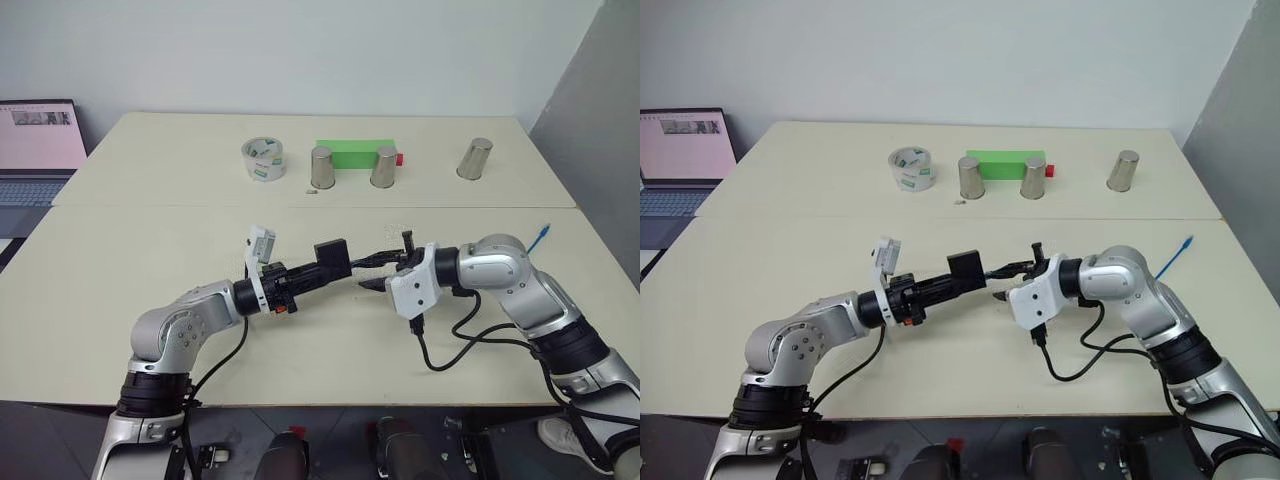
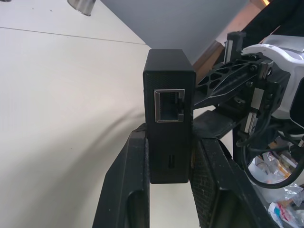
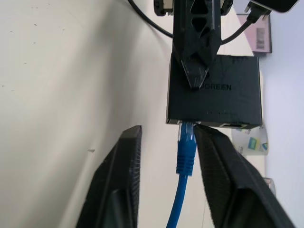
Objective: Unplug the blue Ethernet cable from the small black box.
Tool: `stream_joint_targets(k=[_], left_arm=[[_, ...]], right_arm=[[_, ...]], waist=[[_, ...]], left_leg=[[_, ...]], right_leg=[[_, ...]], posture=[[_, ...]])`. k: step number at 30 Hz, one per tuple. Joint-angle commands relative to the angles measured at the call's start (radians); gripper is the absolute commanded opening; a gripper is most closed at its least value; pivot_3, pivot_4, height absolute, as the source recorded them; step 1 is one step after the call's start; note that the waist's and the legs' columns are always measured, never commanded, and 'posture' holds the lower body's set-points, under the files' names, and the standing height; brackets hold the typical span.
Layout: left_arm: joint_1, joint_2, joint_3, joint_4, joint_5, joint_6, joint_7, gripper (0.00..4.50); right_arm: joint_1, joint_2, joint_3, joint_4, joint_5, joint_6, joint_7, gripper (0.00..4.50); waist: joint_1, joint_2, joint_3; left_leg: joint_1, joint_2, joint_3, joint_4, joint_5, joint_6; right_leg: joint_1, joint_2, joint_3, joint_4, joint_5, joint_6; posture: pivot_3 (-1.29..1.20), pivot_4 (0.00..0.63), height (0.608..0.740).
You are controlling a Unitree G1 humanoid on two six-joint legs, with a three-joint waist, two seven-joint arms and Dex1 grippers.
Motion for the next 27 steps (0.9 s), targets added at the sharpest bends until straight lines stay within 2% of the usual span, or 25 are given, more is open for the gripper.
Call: stream_joint_targets(k=[1, 2, 5, 14, 20, 27], left_arm=[[-0.024, 0.071, -0.026, -0.039, 0.037, -0.075, -0.135, 0.77], [-0.029, 0.093, -0.039, -0.041, 0.052, -0.092, -0.168, 0.77], [-0.046, 0.140, -0.062, -0.039, 0.079, -0.133, -0.251, 0.77], [-0.076, 0.206, -0.103, -0.037, 0.115, -0.201, -0.411, 0.77], [-0.070, 0.210, -0.105, -0.030, 0.127, -0.218, -0.446, 0.77], [-0.062, 0.198, -0.095, -0.024, 0.129, -0.228, -0.445, 0.77]], right_arm=[[0.041, -0.023, -0.075, -0.147, 0.212, 0.284, 0.080, 2.87], [0.053, -0.026, -0.093, -0.173, 0.266, 0.369, 0.088, 3.05], [0.075, -0.027, -0.146, -0.246, 0.436, 0.638, 0.085, 3.10], [0.060, 0.069, -0.220, -0.258, 0.683, 1.076, -0.051, 3.12], [0.018, 0.127, -0.247, -0.225, 0.811, 1.241, -0.076, 3.12], [0.011, 0.135, -0.228, -0.244, 0.857, 1.290, -0.091, 3.12]], waist=[[0.000, 0.000, 0.000], [0.001, 0.000, 0.000], [0.002, 0.000, 0.000], [-0.002, 0.000, 0.000], [-0.006, 0.000, 0.000], [-0.009, 0.000, 0.000]], left_leg=[[0.000, 0.000, 0.000, 0.000, 0.000, 0.000], [0.000, 0.000, -0.001, 0.000, 0.000, 0.000], [0.000, 0.000, -0.001, 0.000, 0.000, 0.000], [-0.001, 0.000, -0.001, 0.000, 0.000, 0.000], [-0.002, 0.000, -0.001, -0.001, 0.000, 0.000], [-0.002, 0.000, -0.001, -0.001, 0.000, 0.001]], right_leg=[[0.000, 0.000, 0.000, 0.000, 0.000, 0.000], [0.000, 0.000, -0.001, 0.000, 0.000, -0.001], [0.000, 0.000, -0.001, 0.000, -0.001, -0.001], [-0.001, 0.000, -0.002, 0.000, -0.001, -0.001], [-0.002, 0.000, -0.002, 0.000, -0.001, -0.001], [-0.002, 0.001, -0.002, 0.000, -0.001, -0.001]], posture=[[0.00, 0.150, 0.740], [0.00, 0.150, 0.740], [0.00, 0.150, 0.740], [0.00, 0.150, 0.740], [0.00, 0.150, 0.740], [0.00, 0.150, 0.740]])
